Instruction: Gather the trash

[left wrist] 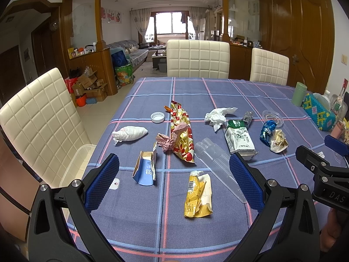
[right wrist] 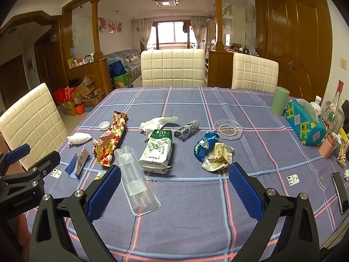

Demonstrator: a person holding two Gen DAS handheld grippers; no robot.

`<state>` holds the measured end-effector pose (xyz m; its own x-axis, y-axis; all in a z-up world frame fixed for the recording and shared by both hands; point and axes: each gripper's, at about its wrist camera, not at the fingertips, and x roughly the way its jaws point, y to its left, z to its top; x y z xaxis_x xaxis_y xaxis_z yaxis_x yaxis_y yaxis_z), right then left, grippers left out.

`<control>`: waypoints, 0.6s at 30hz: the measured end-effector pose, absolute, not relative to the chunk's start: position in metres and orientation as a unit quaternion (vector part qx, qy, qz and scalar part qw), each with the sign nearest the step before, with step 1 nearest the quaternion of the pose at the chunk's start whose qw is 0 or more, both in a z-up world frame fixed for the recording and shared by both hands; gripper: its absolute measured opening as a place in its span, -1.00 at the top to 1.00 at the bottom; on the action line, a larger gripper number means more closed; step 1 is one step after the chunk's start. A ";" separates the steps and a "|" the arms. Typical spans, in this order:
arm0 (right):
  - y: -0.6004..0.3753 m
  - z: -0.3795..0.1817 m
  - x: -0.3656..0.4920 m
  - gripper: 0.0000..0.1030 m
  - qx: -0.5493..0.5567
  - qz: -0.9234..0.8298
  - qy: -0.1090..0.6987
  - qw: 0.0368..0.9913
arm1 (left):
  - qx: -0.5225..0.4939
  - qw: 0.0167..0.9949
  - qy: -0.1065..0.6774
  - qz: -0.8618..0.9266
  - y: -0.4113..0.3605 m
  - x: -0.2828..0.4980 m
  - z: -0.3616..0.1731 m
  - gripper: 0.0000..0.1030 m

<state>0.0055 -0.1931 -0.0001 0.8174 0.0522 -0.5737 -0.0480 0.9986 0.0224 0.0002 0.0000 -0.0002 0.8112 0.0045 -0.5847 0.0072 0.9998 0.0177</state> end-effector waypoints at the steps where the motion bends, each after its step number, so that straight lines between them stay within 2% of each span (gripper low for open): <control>1: -0.193 0.000 0.005 -0.87 0.003 0.026 0.301 0.953 | 0.010 0.952 0.307 -0.001 0.000 0.000 0.000 -0.93; 18: -0.193 -0.003 0.007 -0.87 0.004 0.026 0.303 0.953 | 0.010 0.951 0.308 -0.001 0.000 0.000 0.000 -0.93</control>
